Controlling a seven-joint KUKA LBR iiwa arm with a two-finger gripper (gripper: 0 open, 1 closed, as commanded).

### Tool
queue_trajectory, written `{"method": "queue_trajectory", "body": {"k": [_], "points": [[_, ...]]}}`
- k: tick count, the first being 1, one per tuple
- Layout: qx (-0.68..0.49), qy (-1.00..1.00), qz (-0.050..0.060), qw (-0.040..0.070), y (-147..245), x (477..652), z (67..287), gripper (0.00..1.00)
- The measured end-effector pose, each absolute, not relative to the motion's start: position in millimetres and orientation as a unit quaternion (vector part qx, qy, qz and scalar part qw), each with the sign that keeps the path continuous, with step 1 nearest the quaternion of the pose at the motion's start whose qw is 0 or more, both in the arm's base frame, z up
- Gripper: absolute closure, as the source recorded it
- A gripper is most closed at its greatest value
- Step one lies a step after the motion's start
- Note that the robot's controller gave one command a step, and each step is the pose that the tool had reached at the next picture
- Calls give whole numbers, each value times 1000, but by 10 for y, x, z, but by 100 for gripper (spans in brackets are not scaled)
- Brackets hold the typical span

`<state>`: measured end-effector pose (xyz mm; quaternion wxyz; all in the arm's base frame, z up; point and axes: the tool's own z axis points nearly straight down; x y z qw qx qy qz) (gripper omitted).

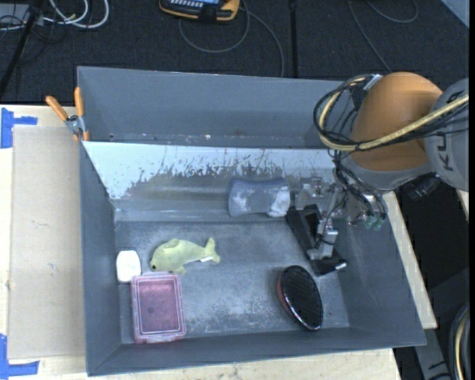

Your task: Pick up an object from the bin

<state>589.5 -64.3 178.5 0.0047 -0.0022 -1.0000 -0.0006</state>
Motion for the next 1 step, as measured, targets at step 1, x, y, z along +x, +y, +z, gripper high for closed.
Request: {"method": "queue_trajectory", "body": {"k": [1], "points": [[-1, -1000, 0, 1, -641, 5910, 1834, 0]]}}
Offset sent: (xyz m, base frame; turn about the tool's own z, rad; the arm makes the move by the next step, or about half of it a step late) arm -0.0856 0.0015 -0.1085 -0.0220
